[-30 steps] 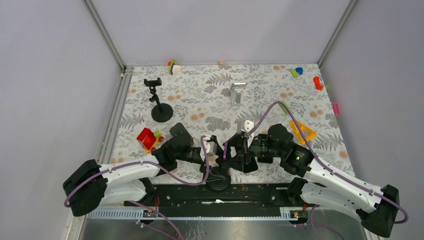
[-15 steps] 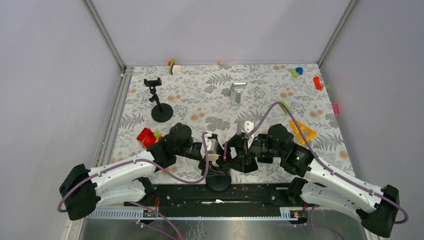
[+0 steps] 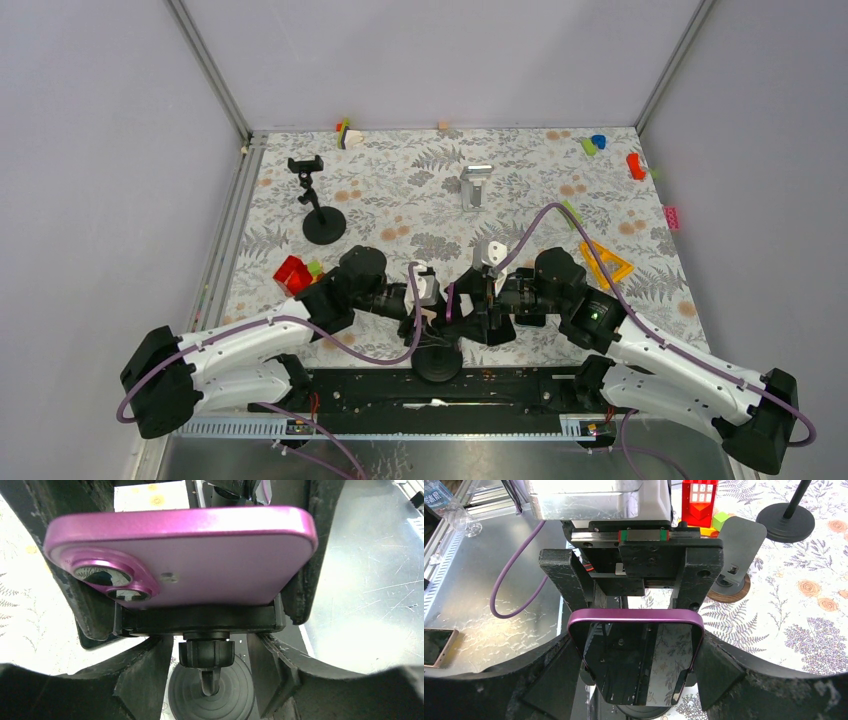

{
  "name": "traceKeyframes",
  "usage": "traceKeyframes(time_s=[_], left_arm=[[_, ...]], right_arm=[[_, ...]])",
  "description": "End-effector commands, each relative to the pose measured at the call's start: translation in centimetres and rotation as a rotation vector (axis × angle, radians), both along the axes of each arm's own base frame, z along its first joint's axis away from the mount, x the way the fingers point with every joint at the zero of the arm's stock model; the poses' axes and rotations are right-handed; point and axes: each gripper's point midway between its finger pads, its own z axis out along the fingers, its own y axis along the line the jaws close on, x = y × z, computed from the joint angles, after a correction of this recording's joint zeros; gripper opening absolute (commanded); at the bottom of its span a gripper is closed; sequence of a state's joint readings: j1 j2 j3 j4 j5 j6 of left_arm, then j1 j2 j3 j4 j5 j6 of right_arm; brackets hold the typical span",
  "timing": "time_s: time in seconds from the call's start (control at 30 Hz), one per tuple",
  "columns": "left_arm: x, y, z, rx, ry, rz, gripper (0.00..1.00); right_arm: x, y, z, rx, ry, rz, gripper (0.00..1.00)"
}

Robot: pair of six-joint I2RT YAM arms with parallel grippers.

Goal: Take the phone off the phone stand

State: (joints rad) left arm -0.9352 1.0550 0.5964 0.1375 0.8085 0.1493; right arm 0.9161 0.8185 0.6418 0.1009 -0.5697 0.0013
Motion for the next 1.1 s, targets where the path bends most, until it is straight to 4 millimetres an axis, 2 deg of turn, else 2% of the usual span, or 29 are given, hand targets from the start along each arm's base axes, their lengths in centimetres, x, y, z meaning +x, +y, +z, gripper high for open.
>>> traceKeyframes(time_s=[0.0, 0.23, 0.33, 0.4, 0.5, 0.57, 0.77, 0.83, 1.07], left_arm=[[0.9, -1.0, 3.6, -0.083, -0.058, 0.020, 0.60], [1.6, -0.9, 4.7, -0.111, -0.087, 0.069, 0.65], [1.8, -0.7, 5.1, -0.121, -0.102, 0.083, 0.63], [1.8, -0.8, 5.2, -0.121, -0.104, 0.082, 0.54], [1.9, -0.9, 5.0, -0.108, -0.089, 0.073, 0.24], [1.9, -1.1, 4.9, -0.101, -0.080, 0.069, 0.13], [2.1, -1.1, 4.8, -0.101, -0.074, 0.079, 0.11], [2.4, -0.9, 4.6, -0.093, -0.086, 0.100, 0.00], [1.9, 0.0, 4.5, -0.119, -0.146, 0.096, 0.00]], right_arm=[[0.0, 0.3, 1.0, 0.037, -0.022, 0.012, 0.07], [0.0, 0.3, 0.6, 0.030, -0.015, 0.013, 0.07], [0.0, 0.4, 0.6, 0.029, -0.015, 0.014, 0.07], [0.0, 0.4, 0.5, 0.028, -0.014, 0.014, 0.07], [0.0, 0.4, 0.5, 0.029, -0.011, 0.016, 0.07], [0.0, 0.4, 0.4, 0.028, -0.010, 0.016, 0.07], [0.0, 0.4, 0.1, 0.022, -0.009, 0.017, 0.07], [0.2, 0.3, 0.0, 0.017, -0.033, 0.014, 0.07], [0.8, 0.1, -0.1, -0.002, -0.061, -0.014, 0.07]])
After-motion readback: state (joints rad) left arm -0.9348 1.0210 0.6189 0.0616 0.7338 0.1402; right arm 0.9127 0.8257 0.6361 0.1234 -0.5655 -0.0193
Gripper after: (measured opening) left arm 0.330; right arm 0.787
